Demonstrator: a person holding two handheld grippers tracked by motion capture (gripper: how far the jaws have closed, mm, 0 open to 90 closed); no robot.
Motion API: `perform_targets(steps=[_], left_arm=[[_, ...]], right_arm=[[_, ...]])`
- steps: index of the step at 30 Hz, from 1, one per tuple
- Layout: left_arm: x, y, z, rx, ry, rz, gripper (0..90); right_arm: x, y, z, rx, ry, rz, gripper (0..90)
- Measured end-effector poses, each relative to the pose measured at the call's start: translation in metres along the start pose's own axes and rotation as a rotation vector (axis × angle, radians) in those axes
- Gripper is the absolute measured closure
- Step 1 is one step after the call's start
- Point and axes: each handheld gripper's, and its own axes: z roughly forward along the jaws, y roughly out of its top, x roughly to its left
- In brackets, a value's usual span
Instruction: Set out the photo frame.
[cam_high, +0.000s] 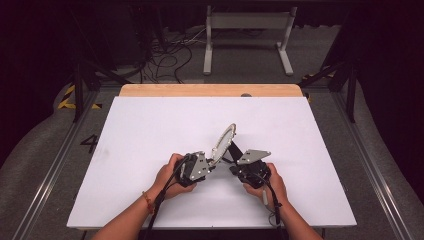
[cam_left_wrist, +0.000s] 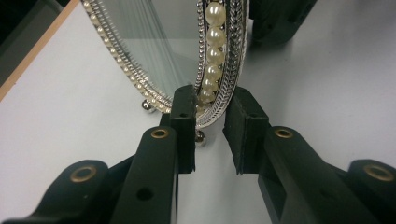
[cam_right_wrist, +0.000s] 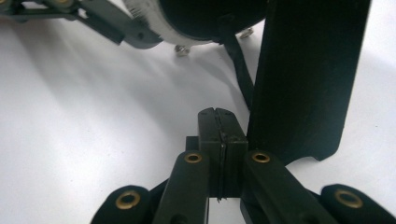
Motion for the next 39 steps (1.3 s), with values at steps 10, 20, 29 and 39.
perform_targets(steps=[10, 20, 29, 39], left_arm=[[-0.003, 0.001, 0.001, -0.011, -0.013, -0.01, 72.9], [-0.007, 0.004, 0.001, -0.015, -0.026, -0.016, 72.2], [-0.009, 0.004, 0.002, -0.017, -0.031, -0.034, 72.0], [-0.008, 0.004, 0.003, -0.027, -0.037, -0.045, 71.8]], right_arm=[[-0.009, -0.004, 0.0, -0.022, -0.001, 0.028, 90.0], [-0.016, -0.007, -0.001, -0.036, -0.02, 0.051, 90.0], [-0.02, -0.009, -0.001, -0.048, -0.037, 0.055, 90.0], [-0.022, -0.009, -0.001, -0.052, -0.036, 0.059, 89.6]])
